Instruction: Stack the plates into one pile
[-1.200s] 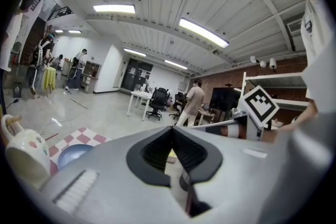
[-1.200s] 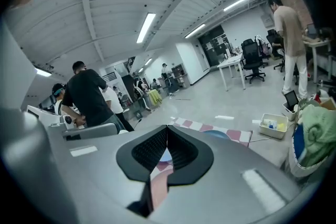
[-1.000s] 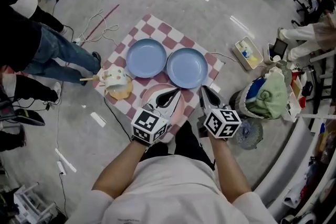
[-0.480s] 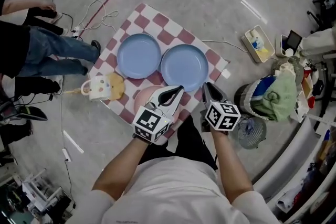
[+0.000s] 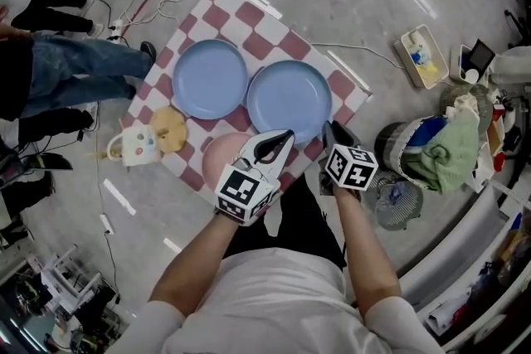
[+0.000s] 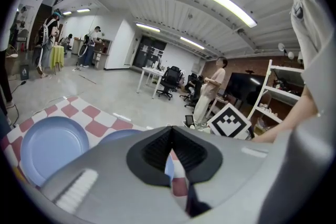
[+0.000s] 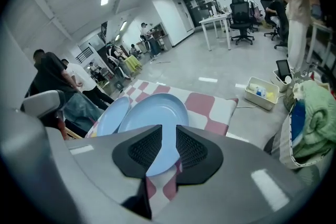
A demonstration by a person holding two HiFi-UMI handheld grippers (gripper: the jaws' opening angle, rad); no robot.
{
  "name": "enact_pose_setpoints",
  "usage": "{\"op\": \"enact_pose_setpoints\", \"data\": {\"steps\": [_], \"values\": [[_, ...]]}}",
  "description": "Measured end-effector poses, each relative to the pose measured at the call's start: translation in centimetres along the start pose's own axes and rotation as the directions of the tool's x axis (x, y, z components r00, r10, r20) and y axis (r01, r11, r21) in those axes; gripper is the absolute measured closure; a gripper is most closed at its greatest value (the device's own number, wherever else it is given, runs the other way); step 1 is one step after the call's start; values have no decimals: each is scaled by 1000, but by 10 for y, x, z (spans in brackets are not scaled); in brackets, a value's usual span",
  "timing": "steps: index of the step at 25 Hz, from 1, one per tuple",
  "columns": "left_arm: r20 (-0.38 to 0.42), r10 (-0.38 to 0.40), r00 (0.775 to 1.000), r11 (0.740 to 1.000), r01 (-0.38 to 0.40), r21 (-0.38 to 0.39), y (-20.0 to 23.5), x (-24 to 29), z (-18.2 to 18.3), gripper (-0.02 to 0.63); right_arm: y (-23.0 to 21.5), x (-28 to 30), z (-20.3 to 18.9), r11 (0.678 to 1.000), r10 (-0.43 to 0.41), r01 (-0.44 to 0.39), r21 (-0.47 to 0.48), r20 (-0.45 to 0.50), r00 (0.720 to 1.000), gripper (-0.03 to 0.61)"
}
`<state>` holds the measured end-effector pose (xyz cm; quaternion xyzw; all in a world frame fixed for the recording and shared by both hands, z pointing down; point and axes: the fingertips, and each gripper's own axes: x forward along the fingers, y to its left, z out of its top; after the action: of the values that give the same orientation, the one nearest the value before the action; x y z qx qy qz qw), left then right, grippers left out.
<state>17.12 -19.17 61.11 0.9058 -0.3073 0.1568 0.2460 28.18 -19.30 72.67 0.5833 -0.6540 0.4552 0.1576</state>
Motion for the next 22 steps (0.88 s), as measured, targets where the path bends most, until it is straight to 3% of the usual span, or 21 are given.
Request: {"op": "enact_pose_setpoints", "data": {"steps": [4,17,22], "values": [[-17,4,1000,1000,-4,-19,4,11,-6,607,-18,26,-13,999,-18,21,39,-63,998,492],[-36,29,999,998,-31,-55,17,18,-20,607,-41,66,-42,988,-75,99,118,-196,978,499],[-31,35,999,998,-37,-56,20,12,-18,607,-44,70,-42,957,-36,89,277,-192,981,542]]}}
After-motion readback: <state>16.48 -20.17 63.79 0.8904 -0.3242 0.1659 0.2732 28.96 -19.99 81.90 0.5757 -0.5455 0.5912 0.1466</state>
